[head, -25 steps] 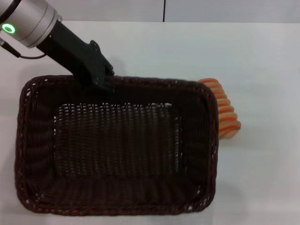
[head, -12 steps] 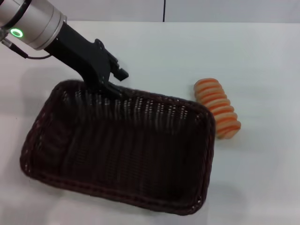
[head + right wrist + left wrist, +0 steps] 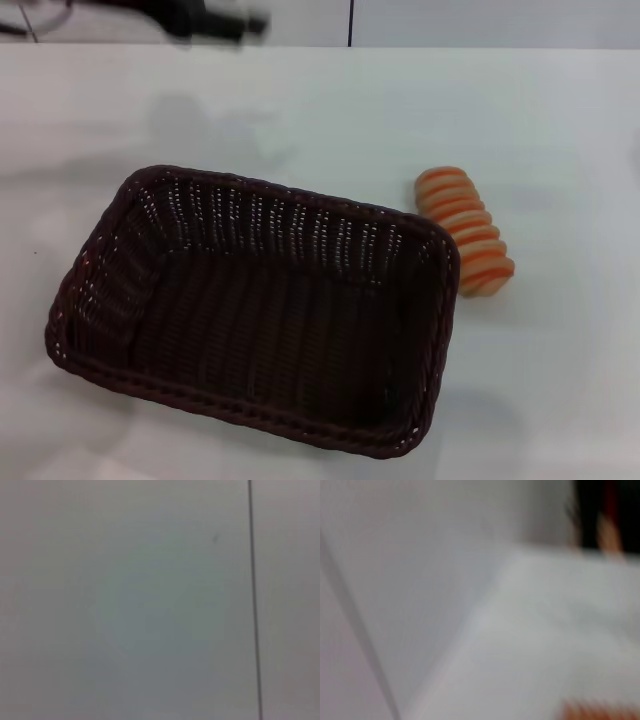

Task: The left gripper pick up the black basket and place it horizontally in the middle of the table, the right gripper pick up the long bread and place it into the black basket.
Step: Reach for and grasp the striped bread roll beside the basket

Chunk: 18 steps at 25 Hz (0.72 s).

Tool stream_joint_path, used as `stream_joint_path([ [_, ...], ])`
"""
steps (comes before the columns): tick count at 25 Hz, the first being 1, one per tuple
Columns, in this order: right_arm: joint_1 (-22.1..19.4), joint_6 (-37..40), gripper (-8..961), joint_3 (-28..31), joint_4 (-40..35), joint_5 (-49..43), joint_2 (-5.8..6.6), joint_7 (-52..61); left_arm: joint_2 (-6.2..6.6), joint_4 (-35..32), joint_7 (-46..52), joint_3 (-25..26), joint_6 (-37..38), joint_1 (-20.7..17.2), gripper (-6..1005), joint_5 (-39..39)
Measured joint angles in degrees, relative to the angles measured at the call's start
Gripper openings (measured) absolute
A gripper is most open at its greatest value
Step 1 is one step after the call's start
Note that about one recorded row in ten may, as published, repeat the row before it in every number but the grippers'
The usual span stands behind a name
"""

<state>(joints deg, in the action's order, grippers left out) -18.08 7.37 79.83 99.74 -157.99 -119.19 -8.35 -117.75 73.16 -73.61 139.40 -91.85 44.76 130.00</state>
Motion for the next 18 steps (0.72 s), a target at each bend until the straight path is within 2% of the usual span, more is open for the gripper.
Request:
stream_joint_path([
  [3,-0.06,-2.57,680,-0.94,1.76,0.01,0.08,-0.01,0.03,-0.37,0.13,3.07,8.16,-4.50,628,-10.93],
  [6,-0.05,-4.95,680,-2.03,3.30,0.02,0.10,-0.01,0.03,-1.93,-1.53,2.69,18.03,-10.25,627,-22.79],
  [9,0.12,-9.00,680,-2.43,5.37,0.06,0.09,0.20,0.00,-3.79,-4.49,1.81,25.17,-13.74,627,-29.71],
  [18,4.63,-30.11,679,0.58,12.50,0.14,0.20,2.89,0.24,-6.07,-5.83,2.18,29.36,-15.44,625,-30.95],
])
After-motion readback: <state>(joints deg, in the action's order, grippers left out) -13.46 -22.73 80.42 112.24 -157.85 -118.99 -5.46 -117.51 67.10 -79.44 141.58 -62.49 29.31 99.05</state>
